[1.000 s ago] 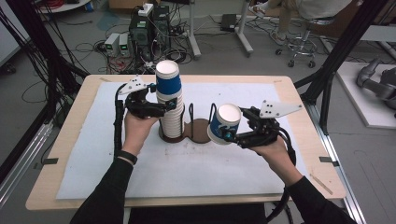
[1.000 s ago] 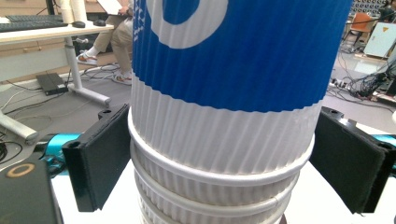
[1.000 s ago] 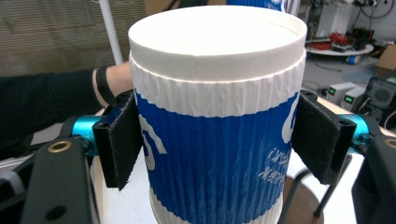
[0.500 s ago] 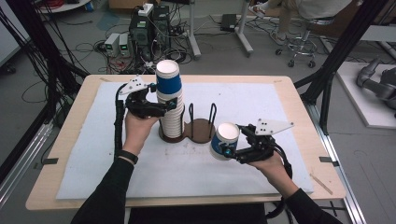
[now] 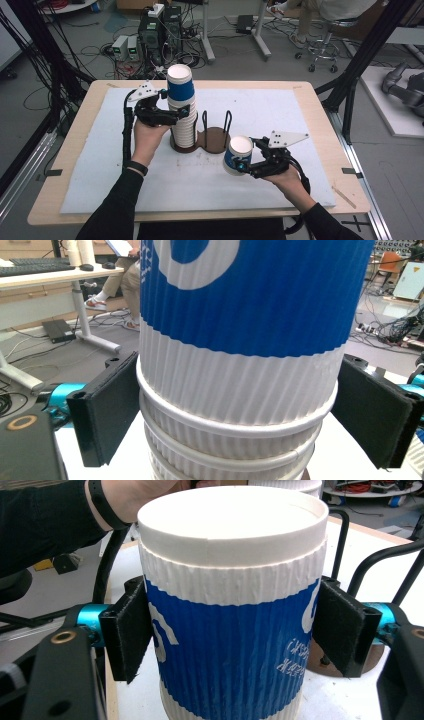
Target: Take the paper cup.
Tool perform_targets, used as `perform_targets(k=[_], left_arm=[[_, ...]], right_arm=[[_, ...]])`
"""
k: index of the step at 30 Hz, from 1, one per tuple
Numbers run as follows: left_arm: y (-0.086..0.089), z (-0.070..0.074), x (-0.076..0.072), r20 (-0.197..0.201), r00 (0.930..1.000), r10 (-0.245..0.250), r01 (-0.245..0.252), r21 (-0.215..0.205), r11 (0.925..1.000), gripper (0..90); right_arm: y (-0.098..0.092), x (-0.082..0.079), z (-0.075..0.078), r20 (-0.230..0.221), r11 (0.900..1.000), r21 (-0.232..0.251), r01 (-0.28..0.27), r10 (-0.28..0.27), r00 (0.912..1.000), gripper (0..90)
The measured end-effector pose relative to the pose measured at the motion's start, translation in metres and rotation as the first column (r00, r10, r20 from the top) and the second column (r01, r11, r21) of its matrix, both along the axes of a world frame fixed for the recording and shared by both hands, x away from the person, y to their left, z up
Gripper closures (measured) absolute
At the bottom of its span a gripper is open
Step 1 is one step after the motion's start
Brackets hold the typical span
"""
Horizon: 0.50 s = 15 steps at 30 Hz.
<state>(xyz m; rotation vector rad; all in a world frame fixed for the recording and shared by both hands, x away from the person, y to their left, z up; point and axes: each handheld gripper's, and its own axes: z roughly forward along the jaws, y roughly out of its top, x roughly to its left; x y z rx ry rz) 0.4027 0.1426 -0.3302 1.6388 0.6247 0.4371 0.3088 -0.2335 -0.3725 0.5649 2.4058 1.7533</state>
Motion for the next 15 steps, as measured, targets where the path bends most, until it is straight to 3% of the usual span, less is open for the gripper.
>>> perform_targets(k=[15], left_arm=[[-0.0017, 0.0018, 0.0003, -0.007, 0.9999, -0.013, 0.013, 0.01, 0.9999, 6.8]], right_arm=[[0.0003, 0.0014, -0.0017, -0.003, 1.0, -0.005, -0.002, 0.002, 1.0, 24.5]])
